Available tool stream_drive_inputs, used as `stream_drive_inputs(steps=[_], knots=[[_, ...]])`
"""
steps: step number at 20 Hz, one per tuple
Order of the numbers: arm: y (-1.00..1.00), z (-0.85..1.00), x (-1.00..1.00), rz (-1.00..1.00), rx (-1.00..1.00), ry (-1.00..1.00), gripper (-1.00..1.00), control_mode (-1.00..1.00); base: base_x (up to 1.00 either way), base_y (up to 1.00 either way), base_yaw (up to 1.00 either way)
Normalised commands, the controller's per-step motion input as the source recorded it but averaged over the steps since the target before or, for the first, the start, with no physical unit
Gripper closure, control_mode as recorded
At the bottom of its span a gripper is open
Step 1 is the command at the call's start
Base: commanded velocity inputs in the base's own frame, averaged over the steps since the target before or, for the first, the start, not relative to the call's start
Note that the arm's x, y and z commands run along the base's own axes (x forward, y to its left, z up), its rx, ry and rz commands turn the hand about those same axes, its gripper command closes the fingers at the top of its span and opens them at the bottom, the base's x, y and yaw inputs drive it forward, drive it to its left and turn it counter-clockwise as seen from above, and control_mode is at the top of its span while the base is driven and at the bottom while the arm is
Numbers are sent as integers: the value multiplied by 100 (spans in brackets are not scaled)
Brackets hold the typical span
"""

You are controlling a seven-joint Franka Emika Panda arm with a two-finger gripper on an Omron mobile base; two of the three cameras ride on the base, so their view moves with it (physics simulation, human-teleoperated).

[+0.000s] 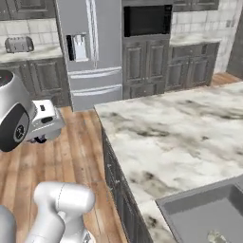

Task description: Clear the mugs and bowl far away from the sink.

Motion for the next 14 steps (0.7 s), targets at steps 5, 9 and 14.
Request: stream_drive_inputs(steps=[5,9,14], knots=[[0,0,0,0,0,0,100,100,0,17,94],[0,0,0,0,0,0,100,100,0,13,97],[0,0,0,0,0,0,100,100,0,8,98]])
